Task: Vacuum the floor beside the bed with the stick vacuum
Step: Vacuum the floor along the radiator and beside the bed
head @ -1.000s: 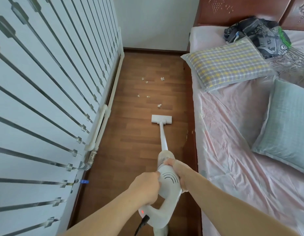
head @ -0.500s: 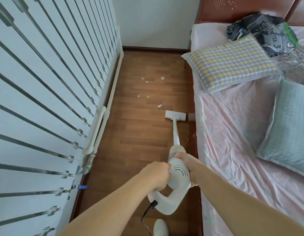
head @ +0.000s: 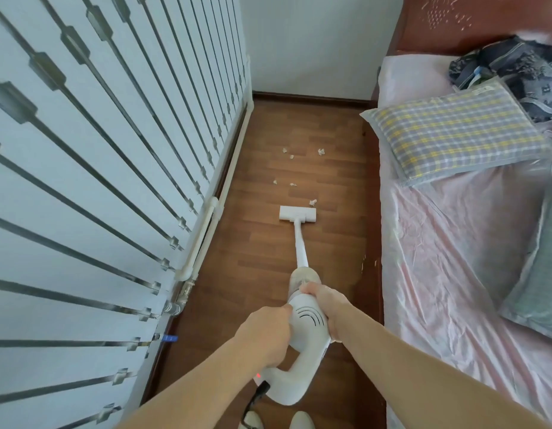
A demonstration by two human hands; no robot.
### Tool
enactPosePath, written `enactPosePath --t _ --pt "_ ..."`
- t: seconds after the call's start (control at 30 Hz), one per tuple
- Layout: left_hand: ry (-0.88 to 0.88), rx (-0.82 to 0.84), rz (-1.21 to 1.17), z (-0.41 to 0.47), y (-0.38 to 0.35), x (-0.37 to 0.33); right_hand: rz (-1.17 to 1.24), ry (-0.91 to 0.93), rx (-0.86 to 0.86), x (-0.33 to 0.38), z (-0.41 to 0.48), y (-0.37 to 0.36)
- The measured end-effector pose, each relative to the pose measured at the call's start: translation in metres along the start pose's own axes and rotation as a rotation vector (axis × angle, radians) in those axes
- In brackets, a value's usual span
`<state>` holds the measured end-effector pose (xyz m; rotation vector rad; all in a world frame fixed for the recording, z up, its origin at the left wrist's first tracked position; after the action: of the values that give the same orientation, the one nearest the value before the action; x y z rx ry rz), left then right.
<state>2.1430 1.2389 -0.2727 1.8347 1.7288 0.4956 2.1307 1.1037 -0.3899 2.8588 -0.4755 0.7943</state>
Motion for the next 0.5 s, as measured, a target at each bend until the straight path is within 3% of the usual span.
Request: enactPosePath --t 0.5 --pt "-0.08 -0.021 0.056 0.057 0.056 -0.005 0.028 0.015 -0.075 0.059 0.036 -0.009"
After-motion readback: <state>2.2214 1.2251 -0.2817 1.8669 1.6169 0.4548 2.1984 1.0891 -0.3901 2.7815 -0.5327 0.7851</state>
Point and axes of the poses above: each hand's wrist, its own z-axis towards the middle knuckle, its own y-axis out of the back of the hand, x = y × z, the point moved 5 cm from there along z, towards the middle knuckle, and after that the axes turned 12 degrees about y, right-handed, at the moved point
